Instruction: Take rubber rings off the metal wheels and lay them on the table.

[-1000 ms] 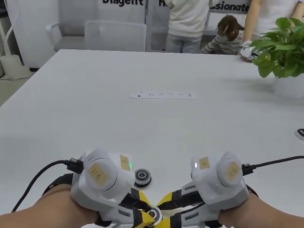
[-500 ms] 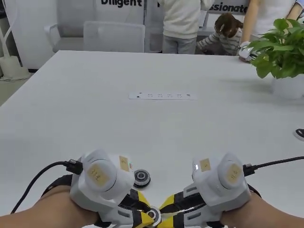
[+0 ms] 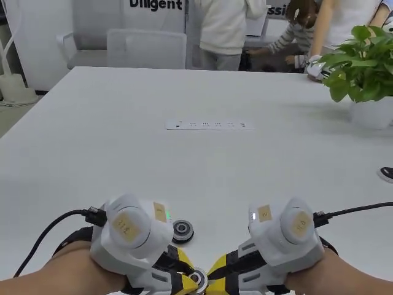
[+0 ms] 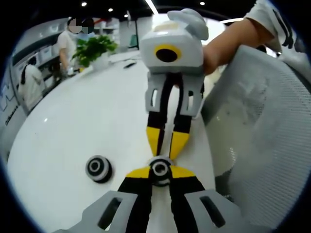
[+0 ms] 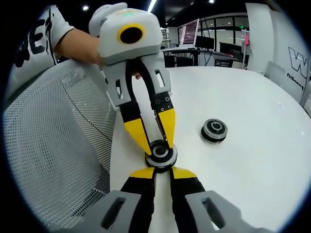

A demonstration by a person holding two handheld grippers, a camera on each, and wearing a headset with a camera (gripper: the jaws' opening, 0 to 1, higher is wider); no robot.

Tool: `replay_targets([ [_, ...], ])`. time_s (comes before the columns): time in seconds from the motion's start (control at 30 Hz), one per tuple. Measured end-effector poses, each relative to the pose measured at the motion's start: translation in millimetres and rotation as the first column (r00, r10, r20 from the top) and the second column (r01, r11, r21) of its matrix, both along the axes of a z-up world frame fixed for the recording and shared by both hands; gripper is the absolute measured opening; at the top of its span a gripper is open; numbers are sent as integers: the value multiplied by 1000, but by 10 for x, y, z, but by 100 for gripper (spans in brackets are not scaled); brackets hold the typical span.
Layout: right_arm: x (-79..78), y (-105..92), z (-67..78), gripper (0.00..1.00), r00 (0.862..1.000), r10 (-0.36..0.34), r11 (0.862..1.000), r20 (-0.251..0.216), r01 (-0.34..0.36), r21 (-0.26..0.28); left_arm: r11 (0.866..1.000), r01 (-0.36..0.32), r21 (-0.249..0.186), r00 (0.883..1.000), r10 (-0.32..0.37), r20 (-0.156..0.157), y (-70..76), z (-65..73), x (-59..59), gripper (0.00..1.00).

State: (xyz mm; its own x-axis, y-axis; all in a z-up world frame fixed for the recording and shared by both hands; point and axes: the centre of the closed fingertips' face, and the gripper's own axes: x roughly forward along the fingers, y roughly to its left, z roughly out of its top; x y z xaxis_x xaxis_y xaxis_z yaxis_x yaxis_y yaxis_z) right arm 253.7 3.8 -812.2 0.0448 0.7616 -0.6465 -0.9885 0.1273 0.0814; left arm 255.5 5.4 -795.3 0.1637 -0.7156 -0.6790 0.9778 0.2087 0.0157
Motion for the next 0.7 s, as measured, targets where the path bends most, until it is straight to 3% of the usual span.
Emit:
replay_targets([
  [0.7, 32, -26, 3, 1, 999, -27, 1000, -18, 27, -2, 1000, -5, 6, 1000, 5, 4, -4, 2, 10, 13],
])
